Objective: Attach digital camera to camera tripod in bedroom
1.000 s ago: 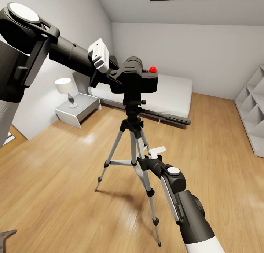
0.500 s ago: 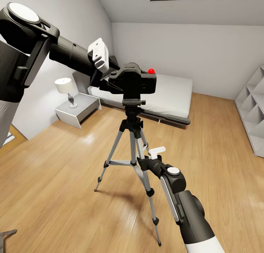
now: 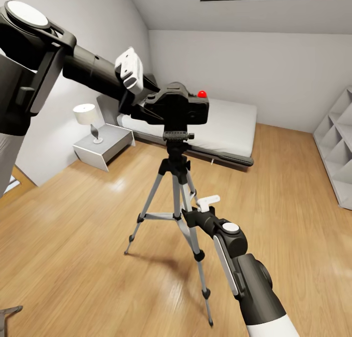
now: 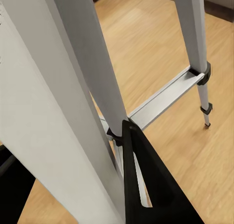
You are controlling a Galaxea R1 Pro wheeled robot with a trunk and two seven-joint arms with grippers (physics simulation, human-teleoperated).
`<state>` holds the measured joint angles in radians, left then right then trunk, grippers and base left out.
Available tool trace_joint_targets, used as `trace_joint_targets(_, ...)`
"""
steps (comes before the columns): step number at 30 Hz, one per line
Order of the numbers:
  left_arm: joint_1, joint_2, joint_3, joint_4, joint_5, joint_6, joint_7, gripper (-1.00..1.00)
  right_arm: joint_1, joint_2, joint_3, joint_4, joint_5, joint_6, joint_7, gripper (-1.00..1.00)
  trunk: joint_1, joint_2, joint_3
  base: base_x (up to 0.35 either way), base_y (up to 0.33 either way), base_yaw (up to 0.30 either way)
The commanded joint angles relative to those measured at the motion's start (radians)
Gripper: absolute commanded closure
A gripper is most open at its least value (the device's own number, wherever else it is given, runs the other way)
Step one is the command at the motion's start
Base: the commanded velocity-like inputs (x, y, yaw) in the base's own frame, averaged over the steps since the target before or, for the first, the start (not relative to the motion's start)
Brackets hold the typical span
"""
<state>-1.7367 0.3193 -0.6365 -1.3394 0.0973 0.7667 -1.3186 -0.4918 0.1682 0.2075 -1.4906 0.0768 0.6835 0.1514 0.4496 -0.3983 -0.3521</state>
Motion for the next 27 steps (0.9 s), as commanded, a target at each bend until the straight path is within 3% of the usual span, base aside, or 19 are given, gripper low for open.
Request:
trace_joint_targets(1, -0.001, 0.001, 0.002, -0.001, 0.03, 0.021, -0.006, -1.0, -0.001, 0.001, -0.01, 0.0, 0.04, 0.011, 0.007, 1.0, 0.001, -0.002, -0.002, 0.0, 0.0, 0.0)
trace_joint_targets(10, -0.001, 0.006, 0.101, 0.002, 0.116, 0.022, 0.002, -1.0, -0.001, 0.001, -0.01, 0.0, 0.04, 0.011, 0.007, 1.0, 0.001, -0.002, -0.002, 0.0, 0.0, 0.0)
trace_joint_targets(27, -0.001, 0.017, 0.122, 0.002, 0.134, 0.022, 0.004, -1.0, -0.001, 0.001, -0.01, 0.001, 0.04, 0.011, 0.007, 1.0, 0.001, -0.002, -0.002, 0.0, 0.0, 0.0)
